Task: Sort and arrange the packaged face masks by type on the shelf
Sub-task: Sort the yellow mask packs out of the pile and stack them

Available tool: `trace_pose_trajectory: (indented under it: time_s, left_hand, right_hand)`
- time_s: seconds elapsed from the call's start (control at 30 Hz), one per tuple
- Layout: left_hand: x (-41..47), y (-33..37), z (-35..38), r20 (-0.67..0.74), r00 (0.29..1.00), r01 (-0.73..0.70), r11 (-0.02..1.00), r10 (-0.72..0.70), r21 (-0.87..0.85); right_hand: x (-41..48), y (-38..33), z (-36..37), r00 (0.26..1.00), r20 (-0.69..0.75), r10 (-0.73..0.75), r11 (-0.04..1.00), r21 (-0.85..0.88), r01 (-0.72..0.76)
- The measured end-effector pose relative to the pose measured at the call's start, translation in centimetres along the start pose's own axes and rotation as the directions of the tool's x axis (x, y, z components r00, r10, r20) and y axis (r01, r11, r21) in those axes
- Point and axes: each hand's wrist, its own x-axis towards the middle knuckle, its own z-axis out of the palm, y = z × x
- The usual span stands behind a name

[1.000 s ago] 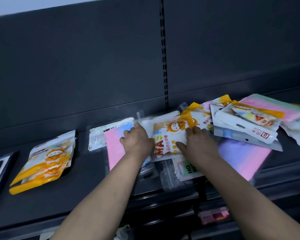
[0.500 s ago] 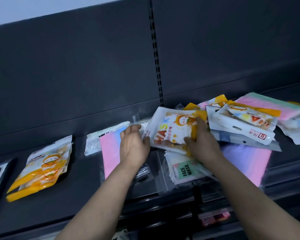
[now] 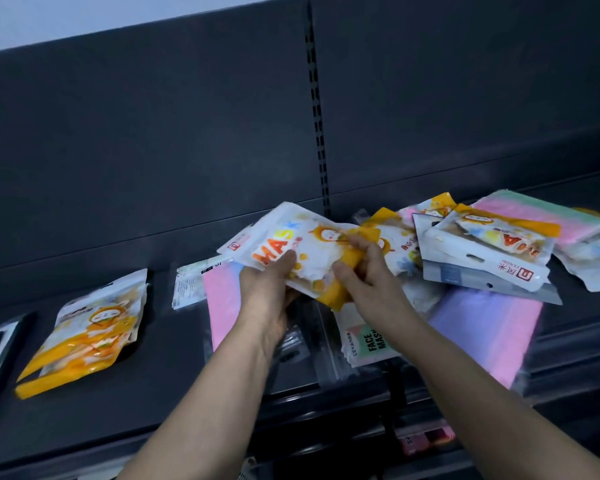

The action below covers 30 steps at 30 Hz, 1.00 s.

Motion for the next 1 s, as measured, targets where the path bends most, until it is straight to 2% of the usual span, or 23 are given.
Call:
trace_pose_trajectory:
  time_s: [0.03,0.1,0.17,0.23,0.3,0.37,0.47,0.5,0.6,0.67,0.8,0.87,0.93,1.0]
  left_hand:
    - [0.1,0.3,-0.4,-0.066,0.997,-0.043,0.998,0.046,0.038]
    - [0.3,1.0,-1.3,-0.14,0.981,-0.117,0.987,0.133,0.112]
    - [0.5,1.6,-2.5,-0.155,0.97,-0.156,0.969,0.186,0.19]
    - [0.7,1.9,-3.7,-0.158,0.961,-0.18,0.945,0.228,0.272]
    - [0.9,2.1,-4.5,-0.173,0.953,-0.189,0.935,0.248,0.3]
    - [1.0,2.3,-5.2,-0.186,0.948,-0.199,0.938,0.257,0.283]
    - [1.3,2.6,-6.3,-0.244,0.928,-0.224,0.944,0.283,0.242]
    - [1.6,2.8,-6.8,-0.27,0.918,-0.235,0.946,0.291,0.223]
    - [2.4,3.4,-8.2,-0.313,0.899,-0.261,0.949,0.305,0.176]
    - [2.5,3.8,-8.8,-0.315,0.898,-0.263,0.949,0.306,0.174]
    - [2.3,3.6,-9.2,-0.293,0.902,-0.273,0.945,0.316,0.178]
    - [2.2,3.3,-9.3,-0.294,0.903,-0.269,0.946,0.313,0.181]
    - [2.4,3.1,-9.4,-0.295,0.904,-0.265,0.947,0.309,0.179]
    - [2.5,3.1,-9.2,-0.29,0.91,-0.253,0.951,0.297,0.179]
  right_hand:
    - [0.0,0.3,-0.2,1.0,0.004,-0.009,0.998,-0.068,0.009]
    - [0.3,0.7,-1.3,0.996,-0.041,-0.074,0.934,-0.354,0.055]
    - [1.1,1.2,-2.3,0.993,-0.033,-0.114,0.723,-0.689,0.06]
    - [2.2,1.5,-2.7,0.998,0.004,0.058,0.515,-0.857,-0.026]
    - [3.2,1.6,-2.9,0.979,0.015,0.204,0.431,-0.899,-0.076]
    - [3.7,1.4,-2.4,0.979,0.058,0.197,0.45,-0.892,-0.038]
    - [3.4,1.1,-0.5,0.985,0.155,0.071,0.567,-0.819,0.088]
    - [3.1,1.3,0.3,0.986,0.165,0.039,0.557,-0.822,0.115]
    - [3.3,1.5,1.6,0.994,0.105,0.022,0.405,-0.91,0.087]
    - [3.8,1.4,2.1,0.995,0.102,0.021,0.34,-0.936,0.089]
    - [4.2,0.9,1.9,0.966,0.259,-0.005,0.438,-0.868,0.235]
    - [4.0,0.4,0.7,0.955,0.296,-0.016,0.404,-0.872,0.277]
    - [3.9,0.4,-0.4,0.968,0.246,-0.058,0.45,-0.859,0.245]
    - [3.7,0.5,-0.6,0.985,0.124,-0.119,0.605,-0.778,0.171]
